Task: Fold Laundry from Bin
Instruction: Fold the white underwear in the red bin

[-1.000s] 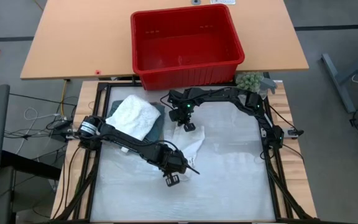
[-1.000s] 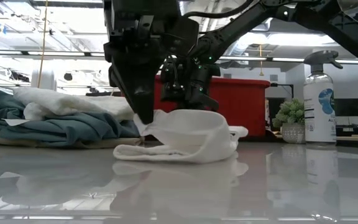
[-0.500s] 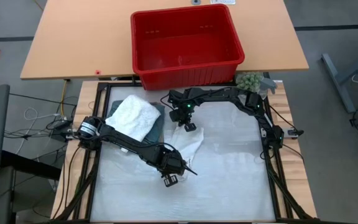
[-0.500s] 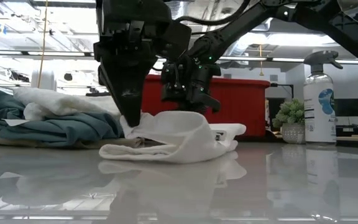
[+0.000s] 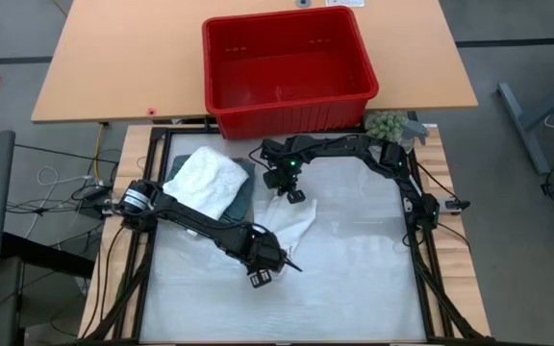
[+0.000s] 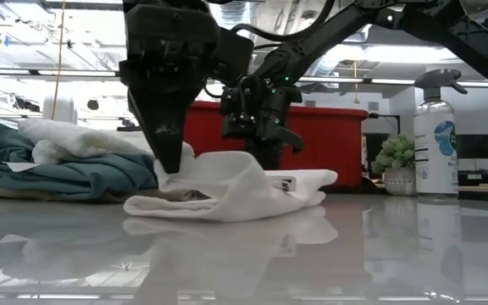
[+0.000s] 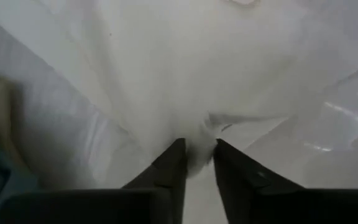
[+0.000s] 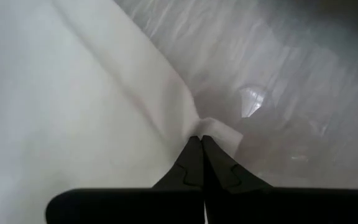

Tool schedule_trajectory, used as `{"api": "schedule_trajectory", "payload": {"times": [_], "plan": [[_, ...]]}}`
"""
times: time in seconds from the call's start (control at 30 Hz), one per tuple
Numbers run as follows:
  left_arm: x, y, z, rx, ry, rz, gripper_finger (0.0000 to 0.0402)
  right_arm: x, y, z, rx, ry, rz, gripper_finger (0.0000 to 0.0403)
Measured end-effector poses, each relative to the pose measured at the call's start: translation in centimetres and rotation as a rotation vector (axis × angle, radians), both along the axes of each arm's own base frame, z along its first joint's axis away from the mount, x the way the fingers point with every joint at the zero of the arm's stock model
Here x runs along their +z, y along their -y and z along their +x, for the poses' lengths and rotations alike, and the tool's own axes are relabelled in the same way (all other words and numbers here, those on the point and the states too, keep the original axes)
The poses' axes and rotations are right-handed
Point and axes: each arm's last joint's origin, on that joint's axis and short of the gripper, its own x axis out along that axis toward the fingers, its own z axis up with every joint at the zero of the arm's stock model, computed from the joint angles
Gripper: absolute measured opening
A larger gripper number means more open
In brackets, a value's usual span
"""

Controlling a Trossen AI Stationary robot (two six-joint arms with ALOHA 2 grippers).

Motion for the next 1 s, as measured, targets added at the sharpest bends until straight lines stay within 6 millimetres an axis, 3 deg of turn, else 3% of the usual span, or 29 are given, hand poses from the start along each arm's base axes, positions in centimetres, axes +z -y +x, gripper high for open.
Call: {"api": "schedule_trajectory", "payload": {"times": [0.3,0.57,0.7,0.83,1.0], "plan": [[-0.2,0.2,-1.4,0.026,-0.118,0.065,0.0168,0.0,0.1,-0.1,0.012,0.000,-0.003,0.0014],[-0.1,1.4,-2.1,0.103,-0.099,0.130,0.0196,0.0,0.1,-0.1,0.015,0.000,-0.003,0.0014],[0.6,3.0,-2.9,0.172,0.059,0.334,0.0191,0.0,0.1,-0.1,0.014,0.000,-0.003,0.0014],[3.0,4.7,-4.3,0.275,0.317,0.496,0.0184,0.0,0.1,-0.1,0.012,0.000,-0.002,0.0014],[6.0,5.4,-6.1,0.494,0.623,0.543,0.0178,0.0,0.1,-0.1,0.007,-0.001,-0.001,0.0014]]}}
